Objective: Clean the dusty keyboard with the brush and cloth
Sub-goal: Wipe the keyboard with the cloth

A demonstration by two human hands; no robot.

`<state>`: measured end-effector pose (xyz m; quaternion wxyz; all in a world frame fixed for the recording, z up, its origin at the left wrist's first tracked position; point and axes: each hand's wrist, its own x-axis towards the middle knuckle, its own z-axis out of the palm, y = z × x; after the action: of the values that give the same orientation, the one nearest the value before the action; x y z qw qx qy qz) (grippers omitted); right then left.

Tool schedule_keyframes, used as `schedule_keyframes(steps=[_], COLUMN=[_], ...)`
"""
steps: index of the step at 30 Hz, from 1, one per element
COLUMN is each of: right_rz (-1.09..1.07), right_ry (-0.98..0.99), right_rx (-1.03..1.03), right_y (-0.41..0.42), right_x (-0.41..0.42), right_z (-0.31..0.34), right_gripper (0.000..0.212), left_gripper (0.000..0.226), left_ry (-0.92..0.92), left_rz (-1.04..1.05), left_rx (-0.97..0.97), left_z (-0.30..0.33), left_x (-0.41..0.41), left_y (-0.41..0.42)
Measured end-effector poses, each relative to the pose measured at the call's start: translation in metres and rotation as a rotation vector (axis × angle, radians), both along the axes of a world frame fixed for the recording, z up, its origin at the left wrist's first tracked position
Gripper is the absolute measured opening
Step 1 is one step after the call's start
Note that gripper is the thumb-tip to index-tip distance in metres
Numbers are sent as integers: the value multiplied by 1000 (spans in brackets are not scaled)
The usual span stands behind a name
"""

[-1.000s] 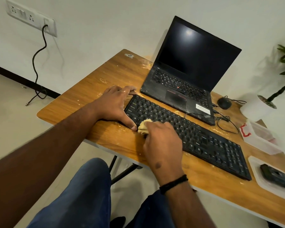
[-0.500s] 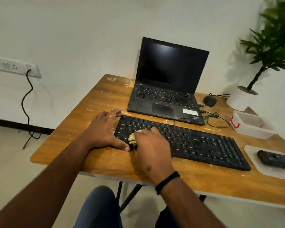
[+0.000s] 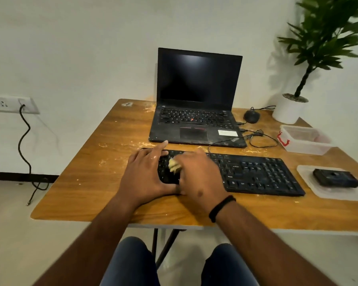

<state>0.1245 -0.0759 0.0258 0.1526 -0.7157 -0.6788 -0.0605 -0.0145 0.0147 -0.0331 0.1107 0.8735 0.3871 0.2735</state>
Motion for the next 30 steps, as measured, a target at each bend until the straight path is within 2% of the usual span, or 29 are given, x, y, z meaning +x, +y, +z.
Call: schedule_keyframes(steps=[2,4,9,14,17,23,26,30], right_rz=[-77,-66,40,-84,-126,95,7,-44], right_ry=[18,20,-142,-202,-123,-49,-66,108], right_rx=[77,108,-53,-130,-160,-100,-58,-54], right_y=[16,36,60,59,64,83,93,90], right_x=[10,9,5,41,54,27,35,40], right_z=[3,5,-1,11,17,4,4,2], right_gripper=[26,29,20,21,16,28,27,22], left_gripper=[135,139,148,145,145,149,150,149], left_ry=[18,31,42,42,60,46,50,60], left_rz=[13,29,48,44,50,48,48,54], left_rx=[-2,20,2,7,6,-13,-15,-7], left_z=[3,3,3,4,3,2,3,1], left_x=[2,4,3,2,5,3,3,3], left_y=[-3,-4,-3,-5,-3,-3,-3,-2])
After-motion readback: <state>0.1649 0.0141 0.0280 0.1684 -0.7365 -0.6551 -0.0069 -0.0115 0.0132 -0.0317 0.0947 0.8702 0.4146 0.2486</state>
